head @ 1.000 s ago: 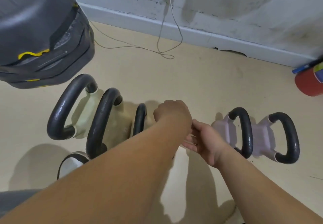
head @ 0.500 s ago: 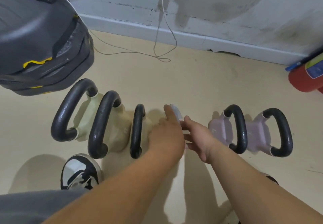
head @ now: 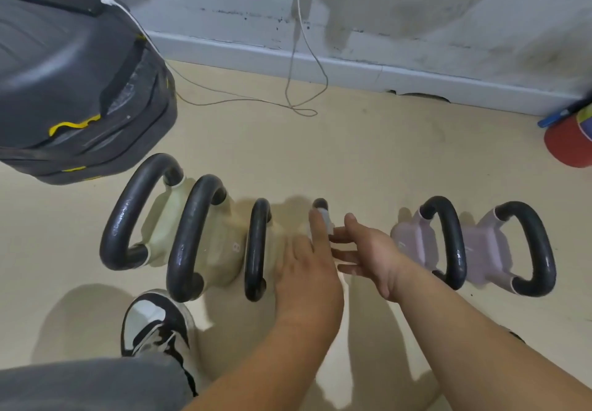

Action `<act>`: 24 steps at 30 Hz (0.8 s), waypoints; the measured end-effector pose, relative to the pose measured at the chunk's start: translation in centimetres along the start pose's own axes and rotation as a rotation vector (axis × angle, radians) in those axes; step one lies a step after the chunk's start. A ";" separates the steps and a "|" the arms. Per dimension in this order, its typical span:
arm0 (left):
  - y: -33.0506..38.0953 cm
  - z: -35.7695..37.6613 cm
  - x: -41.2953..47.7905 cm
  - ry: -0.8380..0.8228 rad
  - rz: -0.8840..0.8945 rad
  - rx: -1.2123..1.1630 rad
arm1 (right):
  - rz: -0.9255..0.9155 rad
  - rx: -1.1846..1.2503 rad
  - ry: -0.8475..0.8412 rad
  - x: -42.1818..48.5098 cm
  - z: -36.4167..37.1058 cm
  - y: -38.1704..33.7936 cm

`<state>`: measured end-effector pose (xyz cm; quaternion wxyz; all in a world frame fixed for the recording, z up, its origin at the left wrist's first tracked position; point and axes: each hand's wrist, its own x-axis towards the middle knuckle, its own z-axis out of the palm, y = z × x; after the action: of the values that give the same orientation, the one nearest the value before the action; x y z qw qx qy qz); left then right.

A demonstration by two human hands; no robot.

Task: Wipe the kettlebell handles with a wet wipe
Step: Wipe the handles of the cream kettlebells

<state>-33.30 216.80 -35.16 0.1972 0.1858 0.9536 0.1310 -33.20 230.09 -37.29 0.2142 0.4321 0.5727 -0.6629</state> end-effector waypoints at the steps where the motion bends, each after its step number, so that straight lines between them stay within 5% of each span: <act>1: -0.4 0.7 -0.7 -0.011 0.012 0.021 | 0.001 -0.014 0.009 0.0 0.1 -0.1; 8: -0.1 -1.0 1.2 -0.076 0.053 0.114 | 0.010 -0.030 0.014 0.1 0.0 0.2; 16: 3.2 -5.3 12.8 -0.520 0.016 0.281 | -0.012 0.003 -0.003 -0.7 0.1 0.8; 24: 4.6 -4.6 10.3 -0.382 0.064 0.537 | 0.033 0.106 0.029 -0.4 0.0 0.7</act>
<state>-42.63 224.28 -32.91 0.3122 0.2821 0.8936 -0.1562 -32.47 229.80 -37.37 0.1935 0.4616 0.5328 -0.6824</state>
